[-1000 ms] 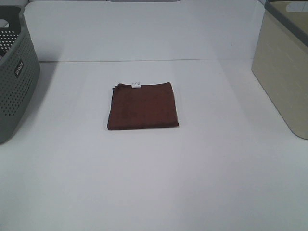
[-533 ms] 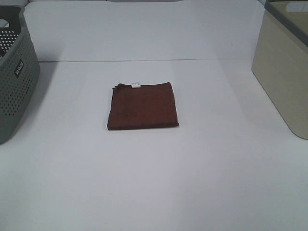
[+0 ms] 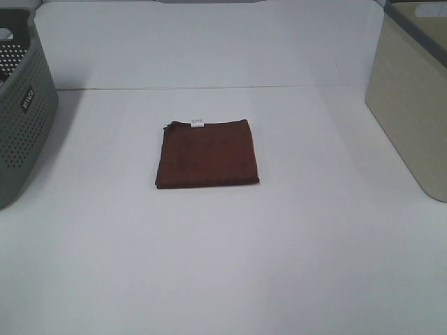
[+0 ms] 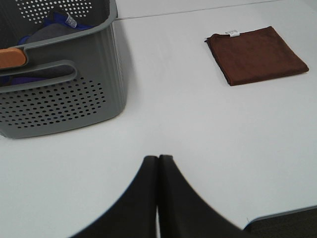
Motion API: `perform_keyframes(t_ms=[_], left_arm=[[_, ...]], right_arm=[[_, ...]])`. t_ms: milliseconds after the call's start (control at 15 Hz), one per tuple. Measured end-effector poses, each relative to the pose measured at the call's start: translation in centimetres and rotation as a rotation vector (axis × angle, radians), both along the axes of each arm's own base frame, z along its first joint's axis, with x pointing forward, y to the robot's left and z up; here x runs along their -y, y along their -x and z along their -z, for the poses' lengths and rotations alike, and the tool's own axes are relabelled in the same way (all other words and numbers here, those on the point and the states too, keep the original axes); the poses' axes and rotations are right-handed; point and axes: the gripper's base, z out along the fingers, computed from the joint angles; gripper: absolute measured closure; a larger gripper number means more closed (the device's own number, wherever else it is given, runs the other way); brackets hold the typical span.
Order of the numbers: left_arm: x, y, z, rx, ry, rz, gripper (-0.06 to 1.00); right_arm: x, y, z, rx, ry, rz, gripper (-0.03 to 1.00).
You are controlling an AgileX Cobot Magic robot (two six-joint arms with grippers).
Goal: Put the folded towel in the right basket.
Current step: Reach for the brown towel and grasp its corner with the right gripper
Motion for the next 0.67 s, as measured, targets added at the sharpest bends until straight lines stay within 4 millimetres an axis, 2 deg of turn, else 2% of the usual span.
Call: perform_keyframes(t_ms=[667], left_arm=[[0.0,0.0,0.0,0.0,0.0,0.0,0.94]], right_arm=[[0.0,0.0,0.0,0.0,0.0,0.0,-0.02]])
